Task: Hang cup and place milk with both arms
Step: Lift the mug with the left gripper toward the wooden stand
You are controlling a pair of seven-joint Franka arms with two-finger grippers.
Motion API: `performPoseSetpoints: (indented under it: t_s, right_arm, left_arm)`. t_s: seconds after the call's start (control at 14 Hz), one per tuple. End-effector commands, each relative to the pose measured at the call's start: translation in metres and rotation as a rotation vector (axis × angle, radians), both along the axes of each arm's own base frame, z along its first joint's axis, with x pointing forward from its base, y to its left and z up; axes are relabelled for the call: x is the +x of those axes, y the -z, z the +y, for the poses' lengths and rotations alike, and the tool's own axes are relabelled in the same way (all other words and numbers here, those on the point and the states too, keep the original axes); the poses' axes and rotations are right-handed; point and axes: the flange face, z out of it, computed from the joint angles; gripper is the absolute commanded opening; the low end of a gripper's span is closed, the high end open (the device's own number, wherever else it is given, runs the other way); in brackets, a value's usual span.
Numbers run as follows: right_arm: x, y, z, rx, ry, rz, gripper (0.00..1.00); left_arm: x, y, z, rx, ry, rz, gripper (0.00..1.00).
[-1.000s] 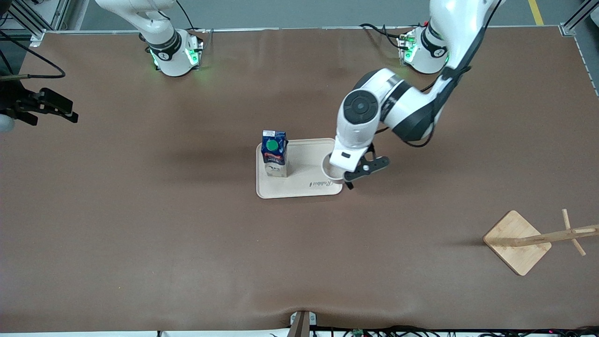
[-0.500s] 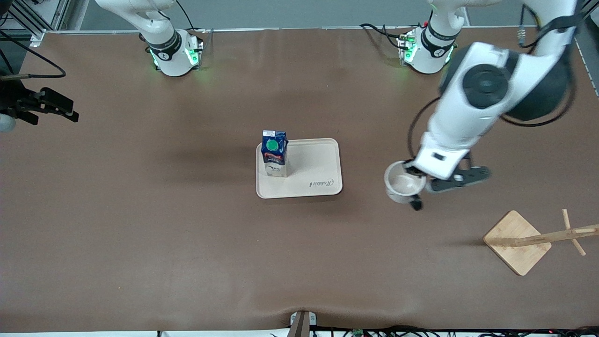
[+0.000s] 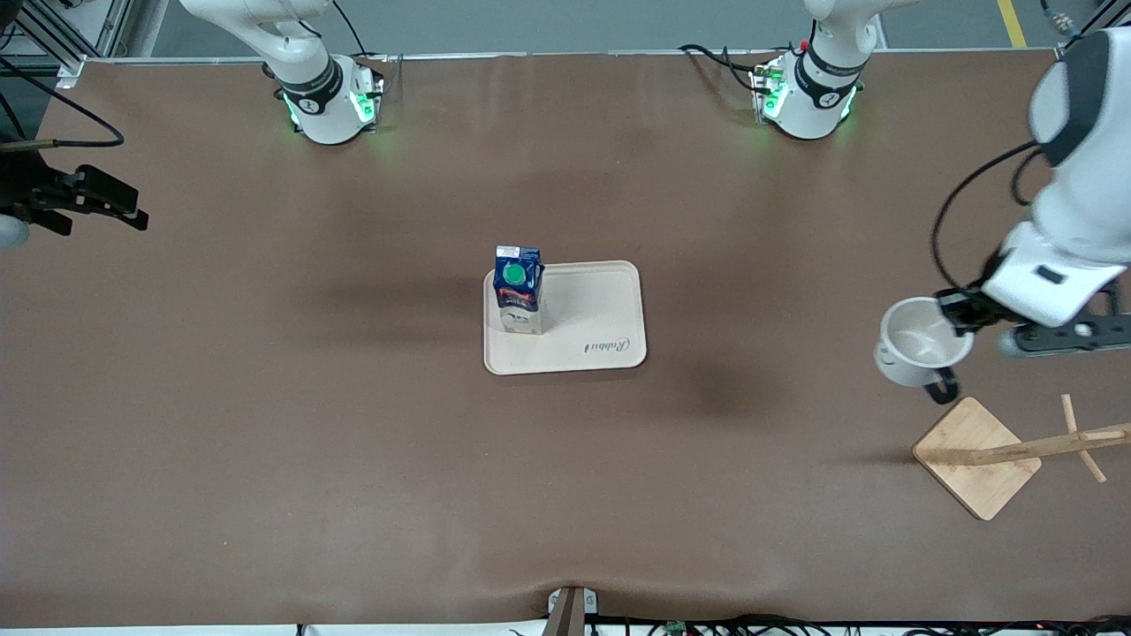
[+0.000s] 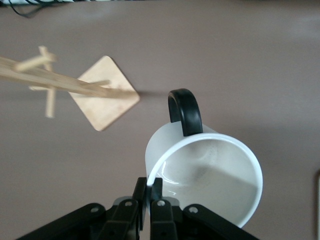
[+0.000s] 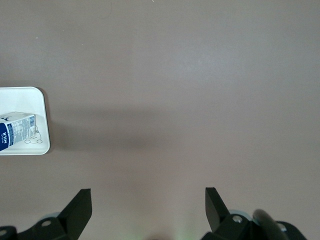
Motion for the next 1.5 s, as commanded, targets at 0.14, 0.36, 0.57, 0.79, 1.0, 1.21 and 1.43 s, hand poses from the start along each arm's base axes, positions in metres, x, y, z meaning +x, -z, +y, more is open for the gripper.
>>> performPoseSetpoints:
  t_s: [0.14,0.36,0.57,0.79,1.0,1.21,1.43]
  right_arm:
    - [-0.005,-0.007,0.000,-0.020,0.000,-0.004,1.00]
    - [-0.005,-0.007,0.000,-0.020,0.001,-0.007,1.00]
    - [-0.005,-0.007,0.001,-0.020,0.000,-0.005,1.00]
    - [-0.005,-0.007,0.000,-0.020,0.002,-0.004,1.00]
    - [-0.005,-0.006,0.000,-0.020,0.003,-0.001,1.00]
    - [-0.006,-0.006,0.000,-0.018,0.003,0.001,1.00]
    - [-0.005,-0.007,0.000,-0.020,0.001,-0.007,1.00]
  left_arm:
    - [0.002,-0.017,0.063,0.012,0.045,-0.012,0.00]
    - [0.010,-0.010,0.096,-0.012,0.050,-0.049,0.00]
    - [0.017,0.002,0.130,-0.032,0.081,-0.065,0.00]
    - [0.024,0.011,0.134,-0.087,0.068,-0.094,0.00]
    - [0.030,0.026,0.134,-0.153,0.053,-0.087,0.00]
    - [0.036,0.031,0.144,-0.157,0.046,-0.108,0.00]
    - [0.044,0.031,0.153,-0.163,0.063,-0.121,0.00]
